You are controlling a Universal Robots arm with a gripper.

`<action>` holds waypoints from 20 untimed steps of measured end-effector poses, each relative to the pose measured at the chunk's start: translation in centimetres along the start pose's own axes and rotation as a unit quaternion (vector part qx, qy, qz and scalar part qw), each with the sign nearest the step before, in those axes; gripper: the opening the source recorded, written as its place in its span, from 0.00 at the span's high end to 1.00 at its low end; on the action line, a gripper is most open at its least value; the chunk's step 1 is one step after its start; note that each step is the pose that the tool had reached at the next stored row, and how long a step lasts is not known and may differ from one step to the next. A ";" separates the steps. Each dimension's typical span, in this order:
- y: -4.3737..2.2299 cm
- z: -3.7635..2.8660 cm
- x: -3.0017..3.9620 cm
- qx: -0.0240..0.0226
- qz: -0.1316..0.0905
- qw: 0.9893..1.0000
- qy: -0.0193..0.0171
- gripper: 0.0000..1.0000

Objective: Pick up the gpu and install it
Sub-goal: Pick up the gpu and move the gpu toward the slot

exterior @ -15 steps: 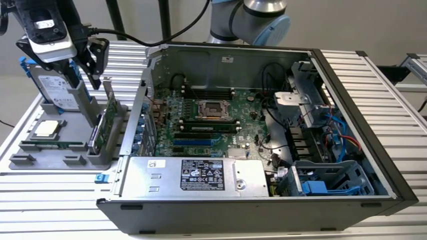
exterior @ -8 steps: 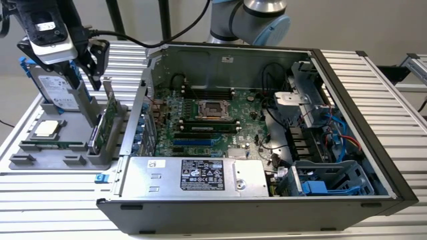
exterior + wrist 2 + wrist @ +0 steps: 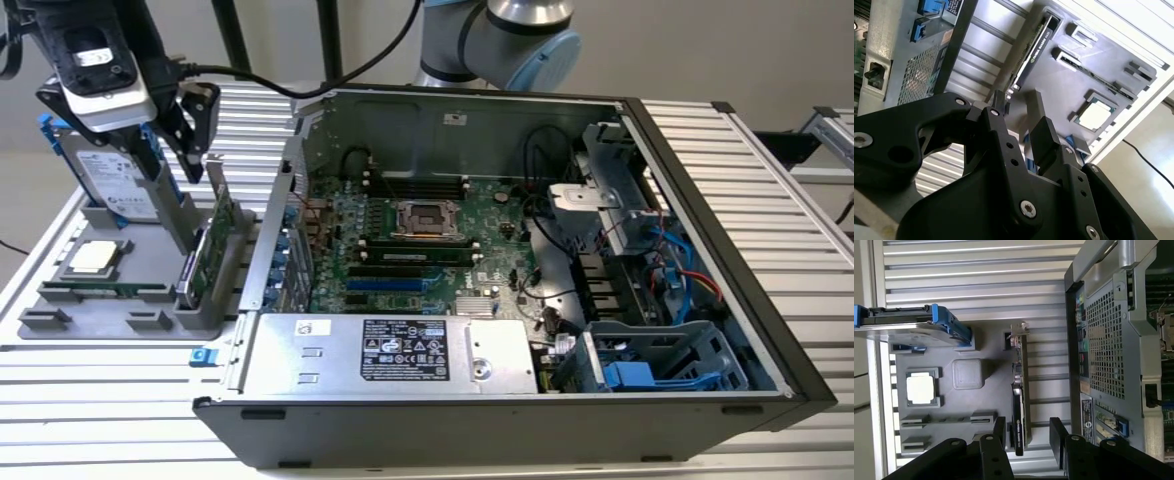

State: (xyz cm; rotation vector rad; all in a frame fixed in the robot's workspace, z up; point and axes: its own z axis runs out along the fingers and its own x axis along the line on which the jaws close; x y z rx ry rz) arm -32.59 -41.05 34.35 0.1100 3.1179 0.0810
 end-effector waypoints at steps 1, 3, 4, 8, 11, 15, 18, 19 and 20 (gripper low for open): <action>0.00 0.03 0.00 0.000 0.000 1.000 0.000 0.00; -0.01 0.09 0.00 0.000 0.000 1.000 0.000 0.00; -0.01 0.11 -0.01 0.000 0.000 1.000 0.000 0.00; -0.02 0.18 -0.01 0.000 0.000 1.000 0.000 0.00; -0.02 0.23 -0.01 0.000 0.000 1.000 0.000 0.00; -0.02 0.32 0.00 0.000 0.000 1.000 0.000 0.00; -0.03 0.41 0.00 0.000 0.000 1.000 0.000 0.00; -0.03 0.44 0.00 0.000 0.000 1.000 0.000 0.00; -0.03 0.48 0.00 0.000 0.000 1.000 0.000 0.00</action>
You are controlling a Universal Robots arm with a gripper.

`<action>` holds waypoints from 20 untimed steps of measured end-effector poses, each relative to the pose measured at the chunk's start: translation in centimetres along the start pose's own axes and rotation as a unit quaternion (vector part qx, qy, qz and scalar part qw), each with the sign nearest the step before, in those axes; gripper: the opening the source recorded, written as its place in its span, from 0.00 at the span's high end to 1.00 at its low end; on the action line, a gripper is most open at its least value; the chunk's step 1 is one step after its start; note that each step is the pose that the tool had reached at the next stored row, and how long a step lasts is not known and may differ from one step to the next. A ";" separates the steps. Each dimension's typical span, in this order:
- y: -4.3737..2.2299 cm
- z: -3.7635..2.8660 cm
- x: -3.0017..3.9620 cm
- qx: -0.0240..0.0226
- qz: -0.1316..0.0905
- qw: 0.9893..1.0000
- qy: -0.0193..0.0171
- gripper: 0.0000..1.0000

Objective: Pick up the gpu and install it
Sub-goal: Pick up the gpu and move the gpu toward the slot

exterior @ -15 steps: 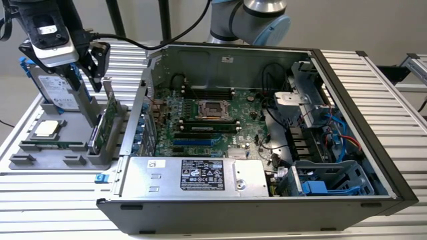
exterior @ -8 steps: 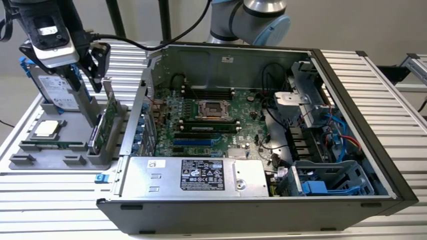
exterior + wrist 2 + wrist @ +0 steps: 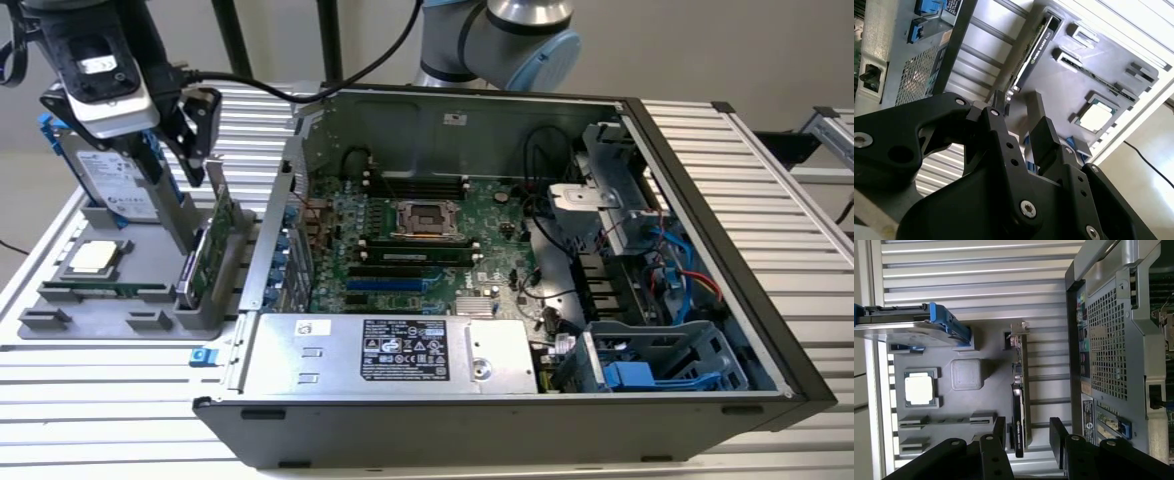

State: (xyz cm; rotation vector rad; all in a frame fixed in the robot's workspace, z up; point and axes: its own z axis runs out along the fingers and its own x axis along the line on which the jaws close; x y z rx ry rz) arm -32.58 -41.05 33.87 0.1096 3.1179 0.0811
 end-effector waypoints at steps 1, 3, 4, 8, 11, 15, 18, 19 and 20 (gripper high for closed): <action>0.00 0.03 0.00 0.000 0.000 1.000 0.000 0.00; -0.01 0.10 0.00 0.000 0.000 1.000 0.000 0.00; -0.01 0.14 0.00 0.000 0.000 1.000 0.000 0.00; -0.01 0.29 0.00 0.000 0.000 1.000 0.000 0.00; -0.03 0.46 0.02 0.000 0.000 1.000 0.000 0.00; -0.14 0.73 0.01 0.000 0.000 1.000 0.000 0.00; -0.24 0.94 0.01 0.000 0.000 1.000 0.000 0.00; -0.27 1.01 0.01 0.000 0.000 1.000 0.000 0.00; -0.29 1.06 0.01 0.000 0.000 1.000 0.000 0.00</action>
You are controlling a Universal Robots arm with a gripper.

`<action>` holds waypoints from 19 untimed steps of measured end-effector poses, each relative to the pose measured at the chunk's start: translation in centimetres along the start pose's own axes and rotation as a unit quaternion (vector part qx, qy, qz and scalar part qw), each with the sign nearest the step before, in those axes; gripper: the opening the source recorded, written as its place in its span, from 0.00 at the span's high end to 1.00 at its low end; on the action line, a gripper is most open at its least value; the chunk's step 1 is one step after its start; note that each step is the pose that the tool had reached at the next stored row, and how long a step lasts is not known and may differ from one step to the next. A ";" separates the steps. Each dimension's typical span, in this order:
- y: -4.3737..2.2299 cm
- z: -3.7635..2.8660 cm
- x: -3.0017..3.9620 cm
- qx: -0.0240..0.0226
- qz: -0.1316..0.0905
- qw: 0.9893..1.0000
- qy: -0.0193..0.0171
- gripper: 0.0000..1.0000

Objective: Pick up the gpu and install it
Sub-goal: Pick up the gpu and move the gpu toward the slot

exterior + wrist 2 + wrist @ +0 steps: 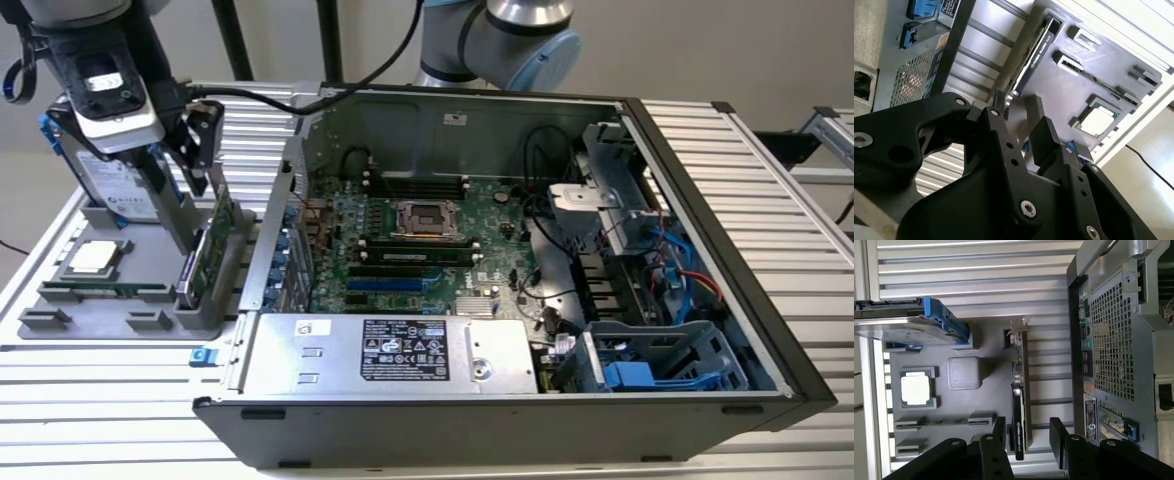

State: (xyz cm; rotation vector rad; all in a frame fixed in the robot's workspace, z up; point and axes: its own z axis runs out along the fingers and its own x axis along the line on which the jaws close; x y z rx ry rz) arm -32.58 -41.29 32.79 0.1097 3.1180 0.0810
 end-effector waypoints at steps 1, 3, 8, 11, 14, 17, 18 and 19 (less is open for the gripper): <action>-0.02 0.05 0.00 0.000 0.000 1.000 0.000 0.00; -0.05 0.13 0.00 0.000 0.000 1.000 0.000 0.00; -0.10 0.33 0.00 0.000 0.000 1.000 0.000 0.00; -0.12 0.46 0.00 0.000 0.000 1.000 0.000 0.00; -0.15 0.58 0.00 0.000 0.000 1.000 0.000 0.00; -0.17 0.71 0.00 0.000 0.000 1.000 0.000 0.00; -0.17 0.75 0.00 0.000 0.000 1.000 0.000 0.00; -0.18 0.80 0.00 0.000 0.000 1.000 0.000 0.00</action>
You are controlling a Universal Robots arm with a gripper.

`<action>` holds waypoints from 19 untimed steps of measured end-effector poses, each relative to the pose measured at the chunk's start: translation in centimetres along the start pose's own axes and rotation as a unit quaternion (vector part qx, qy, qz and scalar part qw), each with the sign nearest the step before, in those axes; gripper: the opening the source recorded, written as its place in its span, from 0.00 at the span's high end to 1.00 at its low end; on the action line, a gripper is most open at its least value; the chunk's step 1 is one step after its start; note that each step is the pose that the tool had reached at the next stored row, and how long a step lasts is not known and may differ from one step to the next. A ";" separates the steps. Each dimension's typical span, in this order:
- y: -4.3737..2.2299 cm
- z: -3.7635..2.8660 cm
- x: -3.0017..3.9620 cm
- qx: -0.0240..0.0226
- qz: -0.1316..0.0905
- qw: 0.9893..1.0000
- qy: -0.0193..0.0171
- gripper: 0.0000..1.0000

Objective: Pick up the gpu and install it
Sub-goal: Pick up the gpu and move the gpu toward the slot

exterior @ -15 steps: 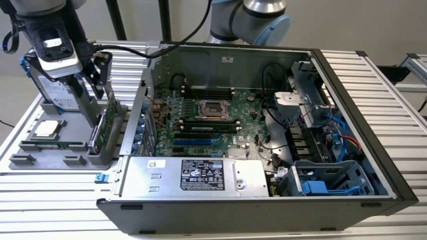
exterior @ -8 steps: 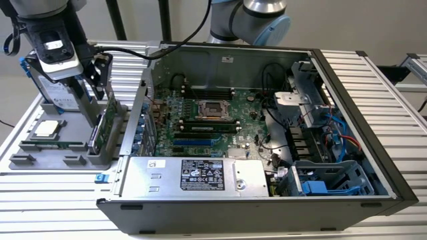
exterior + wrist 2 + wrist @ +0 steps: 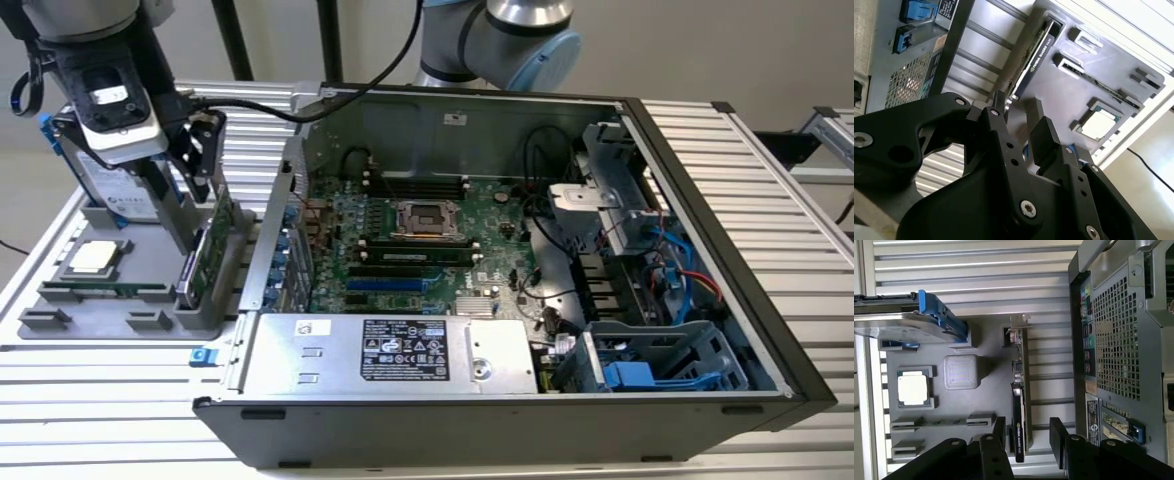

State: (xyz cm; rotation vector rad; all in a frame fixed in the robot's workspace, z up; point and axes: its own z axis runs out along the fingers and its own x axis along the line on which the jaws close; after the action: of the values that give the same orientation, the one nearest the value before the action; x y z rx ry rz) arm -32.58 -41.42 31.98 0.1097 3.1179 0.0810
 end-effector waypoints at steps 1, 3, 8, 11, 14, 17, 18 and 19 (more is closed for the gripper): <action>-0.01 0.04 0.00 0.000 0.000 1.000 0.000 0.00; -0.02 0.13 0.00 0.000 0.000 1.000 0.000 0.00; -0.04 0.33 0.00 0.000 0.000 1.000 0.000 0.00; -0.05 0.45 0.01 0.000 0.000 1.000 0.000 0.00; -0.07 0.57 0.01 0.000 0.000 1.000 0.000 0.00; -0.08 0.69 0.01 0.000 0.000 1.000 0.000 0.00; -0.08 0.72 0.01 0.000 0.000 1.000 0.000 0.00; -0.09 0.76 0.01 0.000 0.000 1.000 0.000 0.00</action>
State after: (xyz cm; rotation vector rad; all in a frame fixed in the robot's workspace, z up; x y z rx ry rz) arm -32.58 -41.47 31.22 0.1096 3.1180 0.0810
